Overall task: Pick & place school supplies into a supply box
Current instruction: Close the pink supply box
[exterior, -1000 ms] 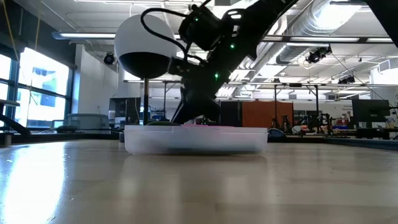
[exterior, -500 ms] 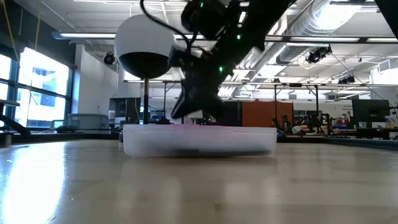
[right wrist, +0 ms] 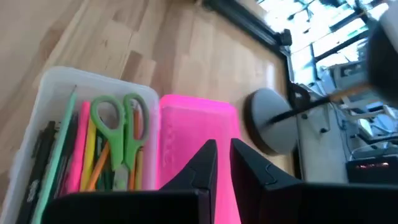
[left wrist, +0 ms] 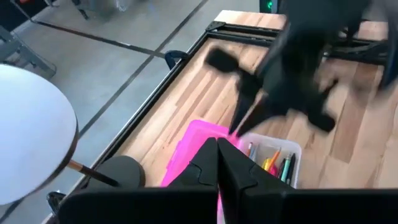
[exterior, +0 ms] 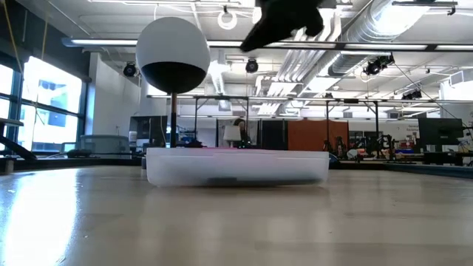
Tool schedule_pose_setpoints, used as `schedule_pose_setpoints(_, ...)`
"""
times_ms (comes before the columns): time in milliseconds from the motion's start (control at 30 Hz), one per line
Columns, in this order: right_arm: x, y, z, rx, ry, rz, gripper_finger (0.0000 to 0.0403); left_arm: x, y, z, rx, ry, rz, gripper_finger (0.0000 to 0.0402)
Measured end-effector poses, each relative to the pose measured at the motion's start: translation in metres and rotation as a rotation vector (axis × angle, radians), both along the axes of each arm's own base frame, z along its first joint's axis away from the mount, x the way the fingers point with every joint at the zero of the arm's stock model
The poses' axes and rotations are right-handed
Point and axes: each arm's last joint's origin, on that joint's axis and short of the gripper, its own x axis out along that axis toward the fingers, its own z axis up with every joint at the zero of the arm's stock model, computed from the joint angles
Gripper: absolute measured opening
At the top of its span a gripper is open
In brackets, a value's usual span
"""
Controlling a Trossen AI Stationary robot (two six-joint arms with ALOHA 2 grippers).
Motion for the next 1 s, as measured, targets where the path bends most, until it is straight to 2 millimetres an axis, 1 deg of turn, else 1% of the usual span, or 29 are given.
schedule_pose_setpoints(67, -0.024, -0.005, 0.008, 0.026, -0.031, -0.018, 0.0021, 0.0, 0.0, 0.0, 0.012, 0.011, -0.01, 0.0036)
schedule_pose_setpoints(133, -0.053, -0.012, 0.009, 0.059, -0.056, -0.05, 0.0021, 0.0, 0.0, 0.0, 0.017, 0.015, -0.013, 0.004)
schedule_pose_setpoints(200, -0.083, -0.019, 0.005, 0.093, -0.1, -0.08, 0.0021, -0.005, 0.001, 0.001, 0.024, 0.007, -0.016, 0.0042)
schedule_pose_setpoints(267, -0.11, -0.024, -0.003, 0.137, -0.171, -0.105, 0.0021, -0.016, 0.006, 0.0, 0.043, -0.011, 0.004, 0.0043)
schedule_pose_setpoints(333, -0.129, -0.028, -0.01, 0.201, -0.287, -0.126, 0.0021, -0.024, 0.014, -0.008, 0.048, -0.035, 0.058, 0.0043)
schedule_pose_setpoints(367, -0.137, -0.029, -0.014, 0.229, -0.343, -0.128, 0.0021, -0.026, 0.018, -0.017, 0.05, -0.026, 0.085, 0.0043)
schedule_pose_setpoints(433, -0.149, -0.03, -0.025, 0.247, -0.412, -0.122, 0.002, -0.028, 0.028, -0.04, 0.041, -0.015, 0.166, 0.0043)
schedule_pose_setpoints(500, -0.156, -0.032, -0.034, 0.256, -0.474, -0.14, 0.002, -0.034, 0.039, -0.067, 0.013, -0.006, 0.259, 0.0044)
schedule_pose_setpoints(567, -0.16, -0.036, -0.043, 0.276, -0.527, -0.21, 0.002, -0.045, 0.052, -0.09, -0.063, 0.002, 0.357, 0.0044)
schedule_pose_setpoints(633, -0.162, -0.04, -0.053, 0.305, -0.533, -0.272, 0.002, -0.052, 0.062, -0.116, -0.171, 0.036, 0.448, 0.0044)
schedule_pose_setpoints(700, -0.163, -0.043, -0.063, 0.34, -0.509, -0.291, 0.002, -0.052, 0.068, -0.146, -0.259, 0.061, 0.502, 0.0044)
schedule_pose_setpoints(767, -0.162, -0.044, -0.07, 0.381, -0.483, -0.284, 0.0019, -0.052, 0.073, -0.171, -0.299, 0.045, 0.52, 0.0044)
schedule_pose_setpoints(867, -0.159, -0.046, -0.078, 0.439, -0.453, -0.285, 0.0013, -0.049, 0.082, -0.199, -0.339, -0.018, 0.494, 0.0037)
schedule_pose_setpoints(1000, -0.152, -0.045, -0.082, 0.474, -0.439, -0.263, 0.0002, -0.037, 0.102, -0.231, -0.446, -0.089, 0.49, 0.0018)
